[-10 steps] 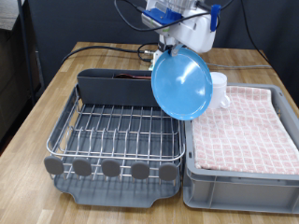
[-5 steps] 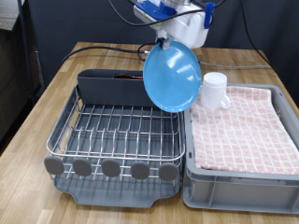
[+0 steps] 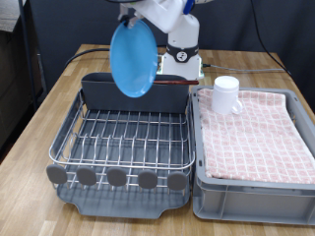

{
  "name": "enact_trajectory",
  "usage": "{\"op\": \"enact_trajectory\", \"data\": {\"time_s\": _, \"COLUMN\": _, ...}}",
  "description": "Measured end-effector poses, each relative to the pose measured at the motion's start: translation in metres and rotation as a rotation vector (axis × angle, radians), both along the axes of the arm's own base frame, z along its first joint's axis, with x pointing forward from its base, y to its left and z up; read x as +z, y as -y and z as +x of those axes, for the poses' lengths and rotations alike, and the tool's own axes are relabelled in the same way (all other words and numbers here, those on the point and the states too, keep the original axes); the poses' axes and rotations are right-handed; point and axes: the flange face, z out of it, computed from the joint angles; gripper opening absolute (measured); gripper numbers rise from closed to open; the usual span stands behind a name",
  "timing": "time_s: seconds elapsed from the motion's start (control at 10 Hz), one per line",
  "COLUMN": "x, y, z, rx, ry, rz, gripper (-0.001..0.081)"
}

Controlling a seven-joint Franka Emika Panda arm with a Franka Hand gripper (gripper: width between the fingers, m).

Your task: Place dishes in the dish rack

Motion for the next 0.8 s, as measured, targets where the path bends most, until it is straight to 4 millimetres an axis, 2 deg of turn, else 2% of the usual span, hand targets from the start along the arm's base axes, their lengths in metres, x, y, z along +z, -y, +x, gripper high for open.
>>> {"op": "enact_trajectory", "data": {"time_s": 0.3, "x": 0.03, "y": 0.038, "z": 0.015, "rx": 0.264, "ry": -0.011, "rz": -0.03, "gripper": 0.0025}}
{"op": "enact_trajectory", "data": {"time_s": 0.4, "x": 0.031, "y": 0.041, "z": 0.02, "rx": 0.325, "ry": -0.032, "rz": -0.038, "gripper": 0.0025}}
{"op": "enact_trajectory", "data": {"time_s": 0.8, "x": 0.029, "y": 0.036, "z": 0.022, "rx": 0.332, "ry": -0.015, "rz": -0.073, "gripper": 0.0025}}
